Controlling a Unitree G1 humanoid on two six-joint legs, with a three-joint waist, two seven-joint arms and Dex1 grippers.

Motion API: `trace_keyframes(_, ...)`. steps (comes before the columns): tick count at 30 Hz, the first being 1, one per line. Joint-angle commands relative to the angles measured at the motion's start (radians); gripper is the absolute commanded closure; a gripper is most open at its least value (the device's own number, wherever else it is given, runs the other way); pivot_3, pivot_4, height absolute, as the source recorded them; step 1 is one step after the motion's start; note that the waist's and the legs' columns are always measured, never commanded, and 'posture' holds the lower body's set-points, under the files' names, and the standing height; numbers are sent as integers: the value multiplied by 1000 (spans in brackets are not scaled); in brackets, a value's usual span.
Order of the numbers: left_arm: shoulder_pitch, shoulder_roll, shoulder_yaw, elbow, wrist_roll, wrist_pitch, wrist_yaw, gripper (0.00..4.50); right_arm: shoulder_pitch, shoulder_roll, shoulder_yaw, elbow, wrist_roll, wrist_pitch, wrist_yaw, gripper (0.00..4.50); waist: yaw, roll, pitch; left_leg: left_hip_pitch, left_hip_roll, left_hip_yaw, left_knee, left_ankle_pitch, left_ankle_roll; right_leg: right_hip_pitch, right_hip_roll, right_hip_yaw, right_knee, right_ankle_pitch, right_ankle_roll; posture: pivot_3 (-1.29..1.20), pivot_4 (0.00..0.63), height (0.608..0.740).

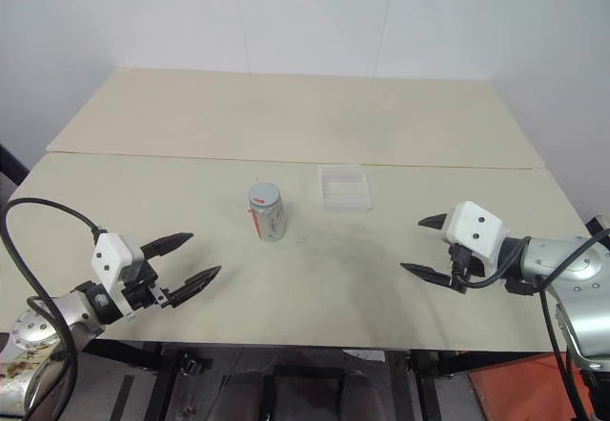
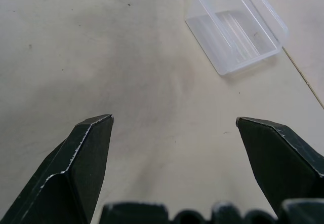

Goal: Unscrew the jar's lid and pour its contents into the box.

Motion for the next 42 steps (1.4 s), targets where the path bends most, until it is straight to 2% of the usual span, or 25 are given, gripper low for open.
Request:
trace_keyframes(1, -4, -6, 5, -34, -16, 6, 18, 21, -15, 1, -9, -14, 8, -22, -3, 0, 0, 0, 0, 0, 0, 0, 0, 0, 0, 0, 0, 0, 0, 0, 0, 0, 150, 740)
trace_keyframes(10, -32, -10, -6, -18, -9, -7, 16, 21, -23, 11, -3, -26, 1, -18, -21, 0, 0, 0, 0, 0, 0, 0, 0, 0, 0, 0, 0, 0, 0, 0, 0, 0, 150, 740)
trace_keyframes(14, -96, -71, -65, 45, 50, -87, 41, 21, -18, 34, 10, -40, -1, -8, -48, 0, 3, 0, 0, 0, 0, 0, 0, 0, 0, 1, 0, 0, 0, 0, 0, 0, 150, 740)
trace_keyframes(22, -263, -226, -219, 291, 205, -260, 96, 21, -15, 73, 43, -104, 8, 26, -88, 0, 2, 0, 0, 0, -1, -1, 0, 0, 0, 1, 0, 0, 0, 1, 1, 0, 150, 740)
trace_keyframes(26, -312, -289, -240, 362, 218, -312, 123, 21, 15, 71, 18, -137, 21, 42, -97, 0, 2, 0, 0, -1, -1, -1, 0, 0, 0, 1, 0, 0, 0, 1, 1, 0, 150, 740)
trace_keyframes(42, -464, -409, -267, 599, 231, -407, 131, 21, 55, 71, -42, -209, 19, 99, -165, 0, 2, 0, 0, -1, -2, -1, 0, 0, 0, 1, 0, 0, 0, 1, 2, 0, 150, 740)
